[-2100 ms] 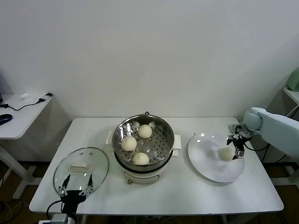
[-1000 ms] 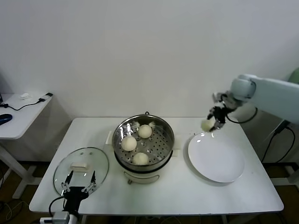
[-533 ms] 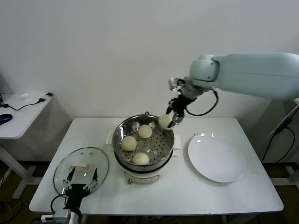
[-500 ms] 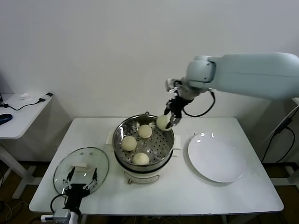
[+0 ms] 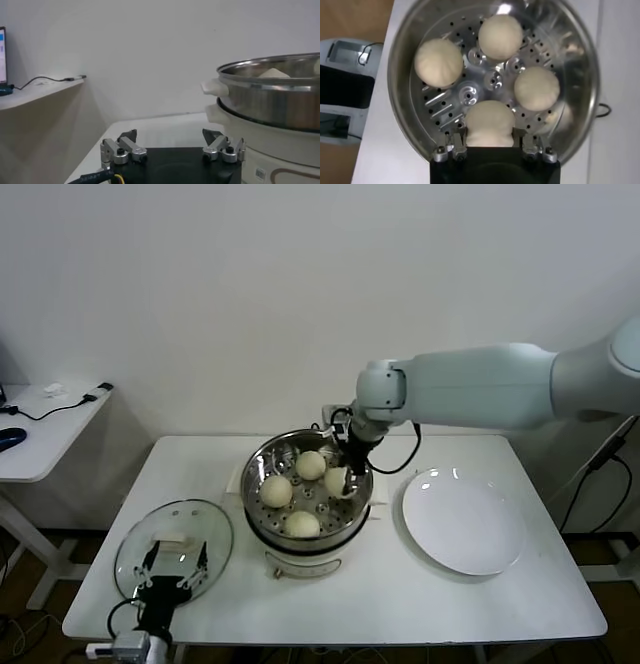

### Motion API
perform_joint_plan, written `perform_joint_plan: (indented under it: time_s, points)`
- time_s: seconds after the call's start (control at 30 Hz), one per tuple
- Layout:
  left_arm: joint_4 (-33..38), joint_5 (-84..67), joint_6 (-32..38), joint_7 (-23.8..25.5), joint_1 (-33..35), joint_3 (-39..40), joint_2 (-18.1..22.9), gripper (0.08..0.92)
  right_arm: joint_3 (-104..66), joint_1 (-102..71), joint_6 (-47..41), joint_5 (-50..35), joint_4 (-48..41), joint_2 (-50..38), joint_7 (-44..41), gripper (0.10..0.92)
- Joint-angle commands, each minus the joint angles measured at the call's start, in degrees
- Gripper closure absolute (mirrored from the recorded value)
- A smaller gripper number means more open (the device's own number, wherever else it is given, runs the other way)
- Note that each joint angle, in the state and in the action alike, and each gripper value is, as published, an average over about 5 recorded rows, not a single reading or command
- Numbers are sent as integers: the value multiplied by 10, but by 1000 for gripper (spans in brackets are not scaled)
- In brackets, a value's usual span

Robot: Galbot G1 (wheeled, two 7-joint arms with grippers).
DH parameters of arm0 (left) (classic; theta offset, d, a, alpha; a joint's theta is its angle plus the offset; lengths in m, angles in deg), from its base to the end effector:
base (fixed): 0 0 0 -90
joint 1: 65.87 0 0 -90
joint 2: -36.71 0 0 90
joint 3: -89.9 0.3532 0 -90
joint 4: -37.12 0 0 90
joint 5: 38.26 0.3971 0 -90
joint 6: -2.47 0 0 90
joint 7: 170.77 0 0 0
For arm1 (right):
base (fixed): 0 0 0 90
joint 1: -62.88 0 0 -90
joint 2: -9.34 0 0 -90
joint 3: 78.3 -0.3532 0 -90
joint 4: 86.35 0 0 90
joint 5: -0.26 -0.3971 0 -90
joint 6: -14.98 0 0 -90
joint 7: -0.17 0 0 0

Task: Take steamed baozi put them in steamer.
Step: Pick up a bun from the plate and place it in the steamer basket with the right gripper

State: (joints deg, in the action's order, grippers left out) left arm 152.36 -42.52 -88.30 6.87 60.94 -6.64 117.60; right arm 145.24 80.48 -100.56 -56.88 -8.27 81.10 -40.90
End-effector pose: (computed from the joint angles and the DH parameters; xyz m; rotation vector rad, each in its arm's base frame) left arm 0.1808 0.0695 -0.3540 0.0953 -2.9322 -0.1843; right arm 0.5590 0.1313 -0.1035 1.3659 -1.3643 1.3239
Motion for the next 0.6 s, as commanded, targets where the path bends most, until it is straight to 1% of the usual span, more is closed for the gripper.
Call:
perform_joint_plan:
  time_s: [0.03,0.2,0.3,0.4,0.47,0.53,0.6]
  points:
    - [-2,0,-1,0,-1,1,0,177,-11,-60,-14,26,-15,7,26,417]
    - [-1,0,-1,0,0,-1,-2,177,-31,-68,-2,25,-27,4,24,406]
    - [1,-1,-1,0,1,-2,-3,177,-41,-55,23,13,-31,1,1,349]
    - [3,-2,-2,0,2,-3,-4,177,-35,-22,58,-8,-32,-4,-41,265]
    - [5,-4,-2,0,3,-3,-4,177,-24,2,82,-24,-30,-11,-73,226]
    - [8,-10,-2,0,4,-4,-5,177,-18,28,101,-43,-28,-29,-98,210]
    - [11,-16,-2,0,5,-4,-5,177,-27,42,109,-60,-28,-54,-100,204]
